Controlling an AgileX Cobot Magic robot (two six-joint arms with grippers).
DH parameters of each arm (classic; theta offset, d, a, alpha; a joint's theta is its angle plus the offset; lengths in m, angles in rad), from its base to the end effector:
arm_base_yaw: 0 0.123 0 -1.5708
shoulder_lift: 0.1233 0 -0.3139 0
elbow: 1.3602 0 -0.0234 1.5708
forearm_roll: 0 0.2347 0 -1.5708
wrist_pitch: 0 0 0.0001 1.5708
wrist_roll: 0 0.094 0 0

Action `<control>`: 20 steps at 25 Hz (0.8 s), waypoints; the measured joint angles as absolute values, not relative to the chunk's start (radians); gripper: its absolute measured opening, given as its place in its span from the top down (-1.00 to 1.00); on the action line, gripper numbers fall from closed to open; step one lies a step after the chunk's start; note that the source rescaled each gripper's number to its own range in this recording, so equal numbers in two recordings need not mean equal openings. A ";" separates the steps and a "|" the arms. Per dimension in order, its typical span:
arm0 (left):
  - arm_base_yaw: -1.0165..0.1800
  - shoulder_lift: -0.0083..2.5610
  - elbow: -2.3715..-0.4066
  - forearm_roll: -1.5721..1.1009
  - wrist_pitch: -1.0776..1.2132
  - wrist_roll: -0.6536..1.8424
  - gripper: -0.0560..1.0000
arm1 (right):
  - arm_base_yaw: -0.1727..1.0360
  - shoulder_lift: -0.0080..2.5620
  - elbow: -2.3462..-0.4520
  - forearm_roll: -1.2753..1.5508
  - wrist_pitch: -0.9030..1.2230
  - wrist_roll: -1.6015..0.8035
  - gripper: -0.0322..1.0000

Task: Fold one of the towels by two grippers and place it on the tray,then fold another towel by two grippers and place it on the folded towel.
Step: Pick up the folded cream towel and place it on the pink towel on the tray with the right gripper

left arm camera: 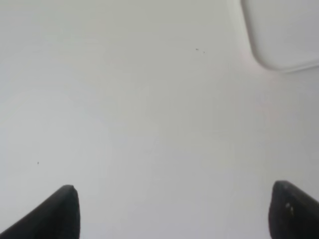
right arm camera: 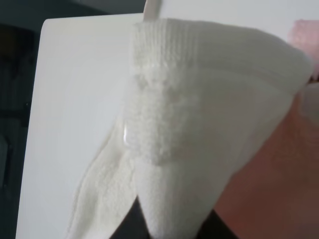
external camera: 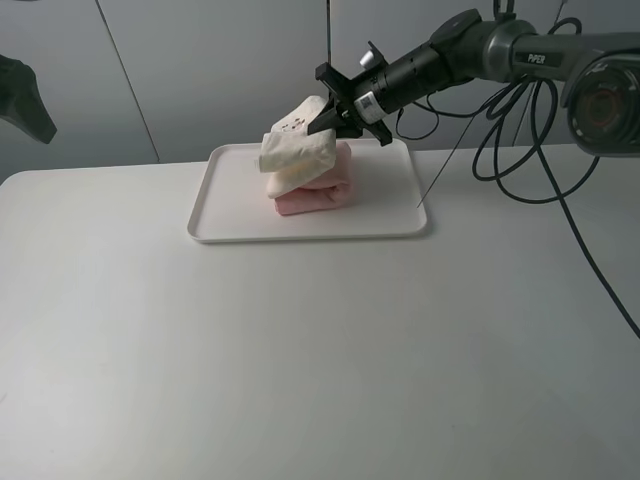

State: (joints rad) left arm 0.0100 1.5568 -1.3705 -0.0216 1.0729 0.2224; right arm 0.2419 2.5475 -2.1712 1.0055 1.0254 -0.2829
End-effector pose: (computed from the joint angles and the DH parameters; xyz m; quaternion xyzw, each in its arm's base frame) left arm 0.3065 0.0013 0.3485 0.1007 0.9749 0.0127 0.1980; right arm 0.5136 0.1967 0.1658 -0.0369 0.8900 0.4381 0.1210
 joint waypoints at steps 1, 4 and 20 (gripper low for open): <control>0.010 1.557 -1.371 -0.022 1.073 0.225 -0.94 | 0.236 2.552 -2.171 1.006 1.025 -0.283 0.75; 0.010 1.557 -1.371 -0.026 1.073 0.230 -0.94 | 0.225 2.564 -2.171 1.004 1.023 -0.285 0.75; 0.010 1.557 -1.371 -0.030 1.073 0.234 -0.94 | 0.225 2.611 -2.171 0.921 0.957 -0.316 -0.05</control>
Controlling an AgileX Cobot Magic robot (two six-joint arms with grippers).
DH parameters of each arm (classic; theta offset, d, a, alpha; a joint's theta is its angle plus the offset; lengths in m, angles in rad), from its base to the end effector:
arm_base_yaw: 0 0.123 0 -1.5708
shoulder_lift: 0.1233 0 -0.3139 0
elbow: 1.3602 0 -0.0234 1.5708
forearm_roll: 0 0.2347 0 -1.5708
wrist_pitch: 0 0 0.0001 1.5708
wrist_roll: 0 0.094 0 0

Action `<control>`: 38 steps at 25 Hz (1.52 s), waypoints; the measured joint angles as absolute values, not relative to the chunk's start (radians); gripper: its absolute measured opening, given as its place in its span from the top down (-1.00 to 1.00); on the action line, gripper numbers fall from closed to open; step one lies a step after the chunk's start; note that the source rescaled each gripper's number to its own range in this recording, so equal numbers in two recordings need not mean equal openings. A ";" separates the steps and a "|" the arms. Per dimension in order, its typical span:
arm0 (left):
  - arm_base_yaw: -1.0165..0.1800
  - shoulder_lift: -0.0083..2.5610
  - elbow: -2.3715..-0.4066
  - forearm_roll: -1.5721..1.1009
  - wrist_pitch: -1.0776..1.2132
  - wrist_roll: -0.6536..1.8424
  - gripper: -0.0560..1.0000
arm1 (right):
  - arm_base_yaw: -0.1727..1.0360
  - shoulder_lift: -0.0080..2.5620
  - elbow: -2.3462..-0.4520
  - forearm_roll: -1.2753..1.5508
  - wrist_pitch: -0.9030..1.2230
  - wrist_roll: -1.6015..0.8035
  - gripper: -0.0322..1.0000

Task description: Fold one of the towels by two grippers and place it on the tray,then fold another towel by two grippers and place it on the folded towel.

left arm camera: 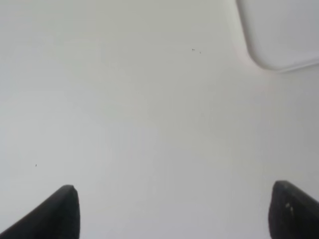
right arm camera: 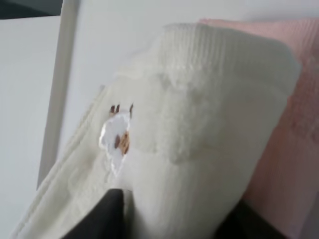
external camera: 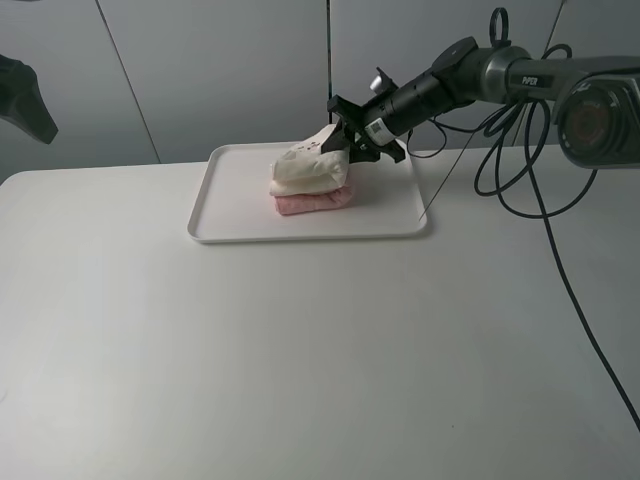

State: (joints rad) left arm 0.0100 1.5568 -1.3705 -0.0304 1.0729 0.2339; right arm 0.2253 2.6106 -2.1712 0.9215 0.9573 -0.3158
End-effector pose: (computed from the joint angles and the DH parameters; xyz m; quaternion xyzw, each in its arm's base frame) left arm 0.3065 0.0006 0.3485 0.1050 0.9744 0.0097 0.1984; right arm 0.5236 0.1829 0.1262 -0.0384 0.9109 0.3881 0.1344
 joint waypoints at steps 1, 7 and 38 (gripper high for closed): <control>0.010 1.557 -1.371 -0.030 1.074 0.234 -0.94 | 0.225 2.611 -2.171 0.921 0.955 -0.318 -0.33; 0.010 1.557 -1.371 -0.032 1.080 0.234 -0.94 | 0.225 2.608 -2.171 0.923 0.955 -0.362 -0.97; 0.010 1.259 -1.211 0.055 1.057 0.133 -0.94 | 0.225 1.910 -2.016 0.159 1.215 -0.289 -1.00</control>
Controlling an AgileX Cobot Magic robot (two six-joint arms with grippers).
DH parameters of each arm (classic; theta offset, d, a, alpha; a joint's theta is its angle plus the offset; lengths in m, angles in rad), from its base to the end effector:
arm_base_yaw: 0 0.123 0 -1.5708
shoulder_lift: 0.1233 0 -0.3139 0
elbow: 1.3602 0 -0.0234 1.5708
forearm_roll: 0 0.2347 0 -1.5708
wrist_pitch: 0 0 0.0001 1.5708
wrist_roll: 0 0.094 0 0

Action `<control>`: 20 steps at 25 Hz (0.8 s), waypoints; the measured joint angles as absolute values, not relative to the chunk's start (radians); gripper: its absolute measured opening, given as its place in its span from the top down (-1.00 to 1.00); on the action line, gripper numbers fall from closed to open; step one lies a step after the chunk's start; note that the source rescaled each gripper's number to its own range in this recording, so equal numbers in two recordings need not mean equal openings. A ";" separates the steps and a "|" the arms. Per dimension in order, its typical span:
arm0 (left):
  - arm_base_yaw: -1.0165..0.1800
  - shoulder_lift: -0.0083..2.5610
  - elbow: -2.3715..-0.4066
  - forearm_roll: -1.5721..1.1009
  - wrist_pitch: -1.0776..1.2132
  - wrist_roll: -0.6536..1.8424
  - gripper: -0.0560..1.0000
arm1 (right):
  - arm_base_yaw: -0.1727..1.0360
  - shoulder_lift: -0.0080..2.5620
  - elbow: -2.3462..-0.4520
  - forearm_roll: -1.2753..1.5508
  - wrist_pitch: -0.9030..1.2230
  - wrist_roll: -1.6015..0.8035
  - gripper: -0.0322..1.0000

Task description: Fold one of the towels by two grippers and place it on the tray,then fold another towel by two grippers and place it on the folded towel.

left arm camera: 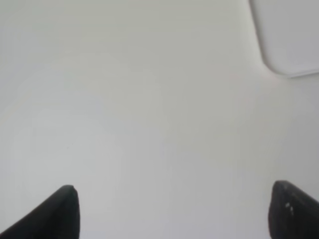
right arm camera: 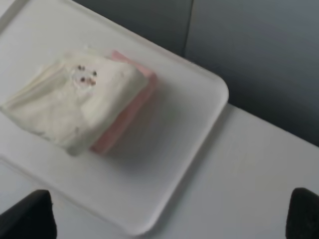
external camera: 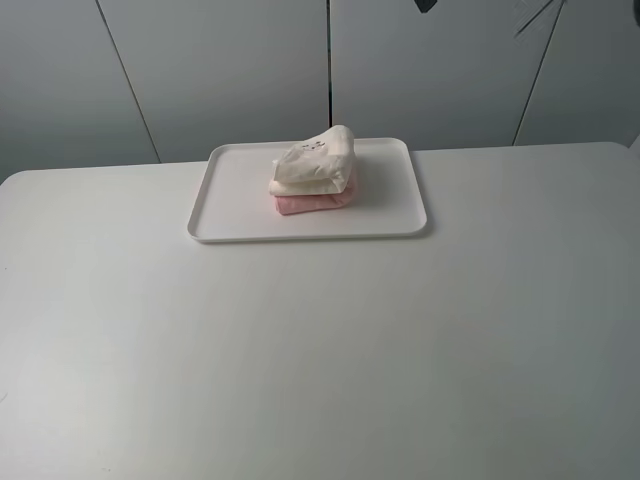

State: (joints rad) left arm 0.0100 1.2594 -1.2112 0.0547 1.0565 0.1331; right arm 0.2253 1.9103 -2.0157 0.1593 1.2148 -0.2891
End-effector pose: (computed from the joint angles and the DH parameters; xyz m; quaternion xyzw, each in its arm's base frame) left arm 0.2242 0.0067 0.3840 0.0656 0.9594 0.0460 0.2705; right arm 0.4011 0.1063 0.3926 -0.2378 0.9296 0.0706 0.2725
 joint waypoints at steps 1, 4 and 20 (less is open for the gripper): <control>0.017 1.216 -1.185 0.062 1.055 0.126 -0.94 | 0.225 1.864 -1.955 0.143 1.201 -0.280 -1.00; 0.027 1.097 -1.104 0.064 1.054 0.110 -0.94 | 0.225 1.741 -1.743 0.133 1.109 -0.257 -1.00; 0.027 0.656 -0.864 0.052 1.145 0.059 -0.94 | 0.225 0.897 -0.851 0.160 0.984 -0.249 -1.00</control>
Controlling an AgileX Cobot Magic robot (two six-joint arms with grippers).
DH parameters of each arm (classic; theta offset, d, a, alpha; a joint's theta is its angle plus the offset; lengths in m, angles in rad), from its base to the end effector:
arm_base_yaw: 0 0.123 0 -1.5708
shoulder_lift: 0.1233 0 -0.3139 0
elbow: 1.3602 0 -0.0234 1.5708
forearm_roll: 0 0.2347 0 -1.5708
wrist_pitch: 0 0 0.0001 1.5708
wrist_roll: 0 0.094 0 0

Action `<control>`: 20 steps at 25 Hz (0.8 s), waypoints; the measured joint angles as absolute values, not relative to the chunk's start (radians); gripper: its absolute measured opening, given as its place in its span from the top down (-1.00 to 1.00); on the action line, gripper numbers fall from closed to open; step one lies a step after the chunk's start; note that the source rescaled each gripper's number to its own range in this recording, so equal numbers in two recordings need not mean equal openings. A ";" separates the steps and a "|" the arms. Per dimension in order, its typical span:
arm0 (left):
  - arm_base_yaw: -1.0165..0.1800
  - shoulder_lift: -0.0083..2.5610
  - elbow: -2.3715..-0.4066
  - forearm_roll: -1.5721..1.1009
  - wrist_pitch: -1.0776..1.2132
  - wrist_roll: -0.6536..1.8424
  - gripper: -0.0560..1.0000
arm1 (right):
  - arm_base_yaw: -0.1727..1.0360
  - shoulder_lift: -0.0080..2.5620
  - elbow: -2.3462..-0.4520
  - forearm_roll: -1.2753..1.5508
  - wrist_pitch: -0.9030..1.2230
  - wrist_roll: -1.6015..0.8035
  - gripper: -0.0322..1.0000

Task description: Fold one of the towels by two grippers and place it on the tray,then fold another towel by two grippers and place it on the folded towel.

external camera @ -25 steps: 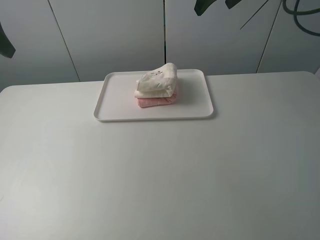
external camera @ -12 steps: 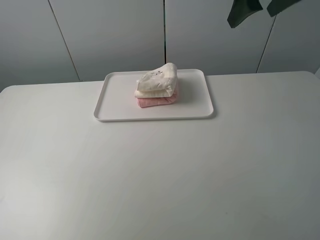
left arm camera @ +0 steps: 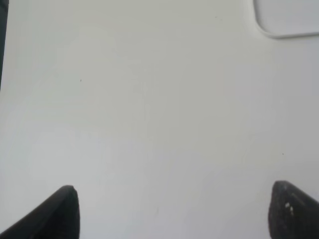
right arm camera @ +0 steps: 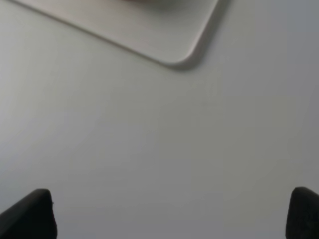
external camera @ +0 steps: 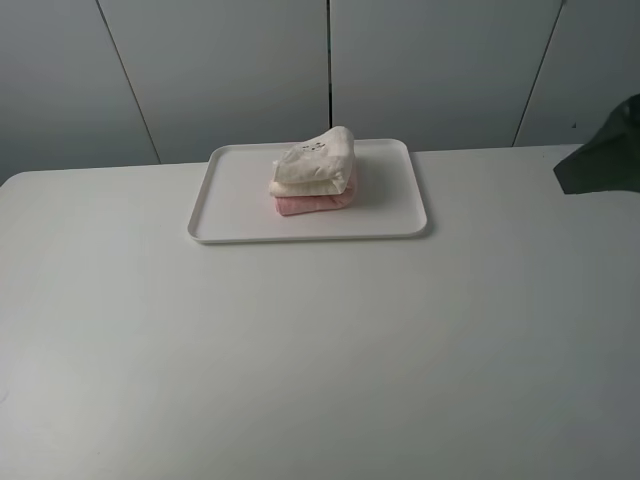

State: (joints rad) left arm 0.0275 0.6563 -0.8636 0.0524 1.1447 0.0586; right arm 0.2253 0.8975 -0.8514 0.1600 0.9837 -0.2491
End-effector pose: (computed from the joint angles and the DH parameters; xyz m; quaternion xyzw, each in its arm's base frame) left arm 0.0563 0.0060 0.3636 0.0163 0.9353 0.0413 0.3510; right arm 0.1187 0.0400 0.3485 -0.2018 0.9265 0.0733 0.3089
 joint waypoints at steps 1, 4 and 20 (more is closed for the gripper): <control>0.027 0.629 -0.847 0.050 1.145 0.059 -0.94 | 0.225 0.862 -0.840 0.167 0.999 -0.247 -1.00; 0.027 0.534 -0.807 0.050 1.163 0.059 -0.94 | 0.225 0.739 -0.801 0.170 1.035 -0.230 -1.00; 0.027 0.148 -0.597 -0.058 1.179 0.055 -0.94 | 0.225 0.245 -0.554 0.176 1.162 -0.135 -1.00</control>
State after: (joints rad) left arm 0.0275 0.1483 -0.5974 -0.0579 1.1792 0.0551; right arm 0.2253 0.2449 -0.5536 0.1756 1.1619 -0.1354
